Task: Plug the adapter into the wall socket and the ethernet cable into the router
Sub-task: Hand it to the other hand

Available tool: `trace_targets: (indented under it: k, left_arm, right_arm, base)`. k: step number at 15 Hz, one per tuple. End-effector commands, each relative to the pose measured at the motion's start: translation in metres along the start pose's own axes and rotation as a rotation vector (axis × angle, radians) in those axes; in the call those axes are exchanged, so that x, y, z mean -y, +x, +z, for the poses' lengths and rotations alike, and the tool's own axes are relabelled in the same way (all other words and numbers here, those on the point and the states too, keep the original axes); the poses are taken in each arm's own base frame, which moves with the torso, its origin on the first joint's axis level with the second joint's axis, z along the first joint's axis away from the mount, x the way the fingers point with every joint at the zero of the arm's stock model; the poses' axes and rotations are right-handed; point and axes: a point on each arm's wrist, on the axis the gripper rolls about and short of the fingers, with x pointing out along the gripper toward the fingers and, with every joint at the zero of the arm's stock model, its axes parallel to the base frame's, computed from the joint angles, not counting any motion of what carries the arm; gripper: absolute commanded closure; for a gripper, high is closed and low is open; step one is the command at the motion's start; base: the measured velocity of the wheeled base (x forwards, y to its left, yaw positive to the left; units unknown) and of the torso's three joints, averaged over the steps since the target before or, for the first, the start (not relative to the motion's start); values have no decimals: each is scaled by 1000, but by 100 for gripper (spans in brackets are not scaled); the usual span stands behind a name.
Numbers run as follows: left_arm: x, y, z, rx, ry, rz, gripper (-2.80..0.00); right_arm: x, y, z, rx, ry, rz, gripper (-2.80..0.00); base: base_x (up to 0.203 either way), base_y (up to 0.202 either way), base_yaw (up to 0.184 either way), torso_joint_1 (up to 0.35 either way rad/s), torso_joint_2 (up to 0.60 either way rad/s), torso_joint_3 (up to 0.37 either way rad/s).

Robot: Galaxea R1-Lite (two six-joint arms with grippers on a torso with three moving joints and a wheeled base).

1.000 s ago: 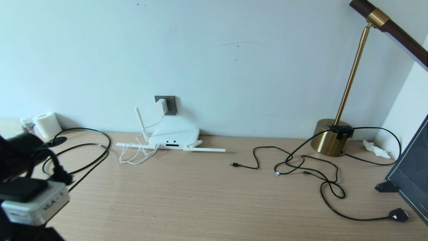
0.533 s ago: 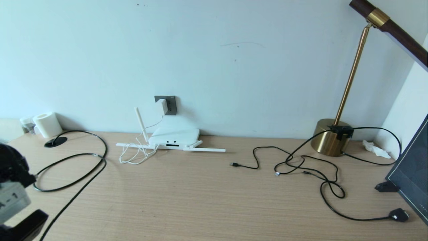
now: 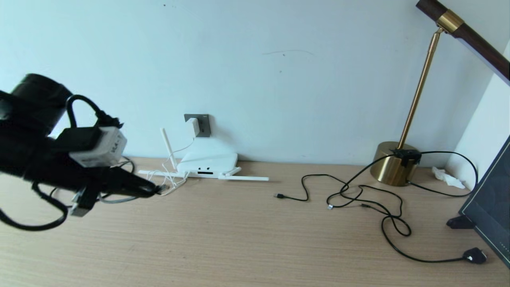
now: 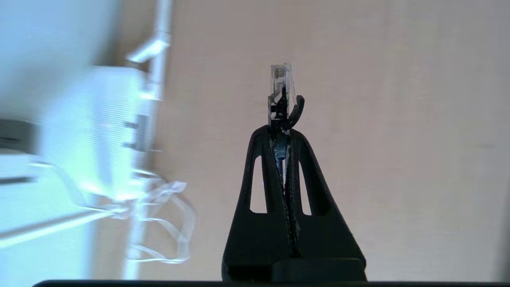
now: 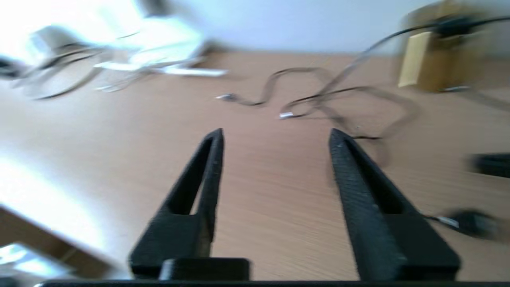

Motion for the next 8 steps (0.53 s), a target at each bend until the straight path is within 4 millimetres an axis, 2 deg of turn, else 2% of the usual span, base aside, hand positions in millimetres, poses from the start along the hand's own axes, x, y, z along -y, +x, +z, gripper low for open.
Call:
trace_targets:
  k: [1,3,5,8]
  left_arm:
    - [-32,19,11,0,61,20,0]
    - [-58,35,25,-23,109,56,0]
    - [-75,64,46,-8,152,47,0]
    - [-67,101,80,-51,155,15,0]
  right_arm:
    - [18,69,28,-217,136,120,-280]
    - [15,113,50,-319,265,269,-280]
    - [-7,149,59,-435,361,422,-280]
    - [-32,186,68,-561,560,493,-280]
  base:
    - [0,0,0,0,0,0]
    - [0,0,0,0,0,0]
    - [0,0,0,0,0,0]
    - [0,0,0,0,0,0]
